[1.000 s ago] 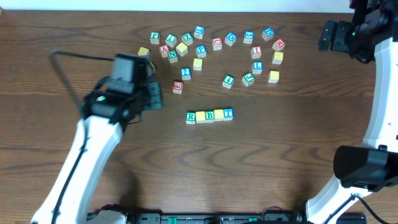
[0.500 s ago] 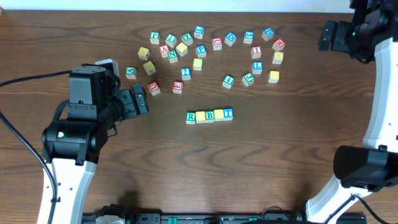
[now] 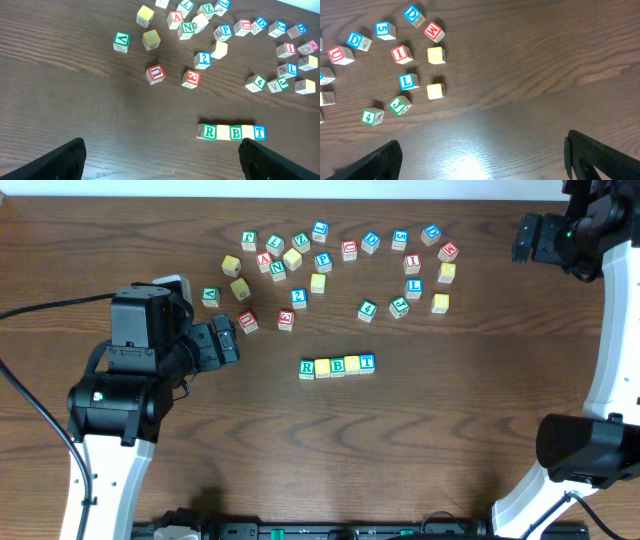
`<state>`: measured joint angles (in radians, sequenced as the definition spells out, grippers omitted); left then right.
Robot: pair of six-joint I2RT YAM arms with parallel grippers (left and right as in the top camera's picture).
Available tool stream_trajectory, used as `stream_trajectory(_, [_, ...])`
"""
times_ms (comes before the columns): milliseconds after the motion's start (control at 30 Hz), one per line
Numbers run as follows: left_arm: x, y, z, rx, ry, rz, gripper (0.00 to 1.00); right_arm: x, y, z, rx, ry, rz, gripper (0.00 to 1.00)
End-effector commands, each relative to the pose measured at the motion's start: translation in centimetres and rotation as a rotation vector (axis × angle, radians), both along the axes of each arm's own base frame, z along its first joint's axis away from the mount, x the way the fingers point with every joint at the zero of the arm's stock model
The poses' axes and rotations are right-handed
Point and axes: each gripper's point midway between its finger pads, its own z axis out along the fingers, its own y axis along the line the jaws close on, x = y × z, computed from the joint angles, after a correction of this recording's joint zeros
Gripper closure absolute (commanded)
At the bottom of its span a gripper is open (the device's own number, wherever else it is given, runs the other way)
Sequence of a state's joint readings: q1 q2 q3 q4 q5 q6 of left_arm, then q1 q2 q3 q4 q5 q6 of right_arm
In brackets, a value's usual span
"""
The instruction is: Spell out ROBOT
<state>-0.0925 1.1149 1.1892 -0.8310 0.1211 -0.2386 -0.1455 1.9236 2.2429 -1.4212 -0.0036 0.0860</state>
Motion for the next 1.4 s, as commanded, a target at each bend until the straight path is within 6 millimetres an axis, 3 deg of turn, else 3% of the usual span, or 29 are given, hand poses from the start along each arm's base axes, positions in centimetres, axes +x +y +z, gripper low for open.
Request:
stream_trajectory(0, [0.1,0.3,0.8,0.006,-0.019,0.009,0.04,-0.1,-0.1,0.0,-0.006,0.003,0.008,0.01])
stream_trajectory(1267, [-0.4,0.3,0.7,0.007,-0.021,0.009,0.03,-0.1,-0.1,0.0,-0.006,0.003,0.008,0.01])
stream_trajectory(1367, [-2.0,2.3,1.1,0.063,-0.018,0.08,0.03,-0.1,-0.1,0.0,-0.006,0.003,0.008,0.01])
